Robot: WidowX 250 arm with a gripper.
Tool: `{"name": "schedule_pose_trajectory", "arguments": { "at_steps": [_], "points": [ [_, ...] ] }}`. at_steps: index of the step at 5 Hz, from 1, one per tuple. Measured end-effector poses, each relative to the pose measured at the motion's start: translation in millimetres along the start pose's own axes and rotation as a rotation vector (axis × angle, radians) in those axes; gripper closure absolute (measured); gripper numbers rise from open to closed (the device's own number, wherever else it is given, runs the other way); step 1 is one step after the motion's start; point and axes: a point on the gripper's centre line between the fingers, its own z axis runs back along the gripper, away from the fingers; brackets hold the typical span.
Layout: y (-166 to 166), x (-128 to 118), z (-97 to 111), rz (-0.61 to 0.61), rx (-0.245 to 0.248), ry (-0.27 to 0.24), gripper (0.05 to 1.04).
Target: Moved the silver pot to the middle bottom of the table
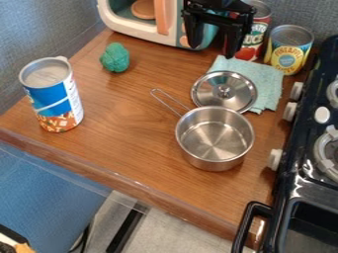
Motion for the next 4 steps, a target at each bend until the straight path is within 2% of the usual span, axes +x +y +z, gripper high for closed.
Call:
{"name": "schedule_pose_trajectory", "arguments": {
  "at_steps": [1,2,3,4],
  "points": [
    [0.0,-4.4,-16.5,-0.001,-0.005,0.043,0.083],
    [-12.5,-22.9,-33.3,-0.081,-0.035,0.071,0.083],
    [-38.4,-46.0,-18.5,-0.172,-0.041,0.037,0.083],
    [-60.4,-66.9,-16.6,-0.25,-0.038,0.031,0.083]
  ]
}}
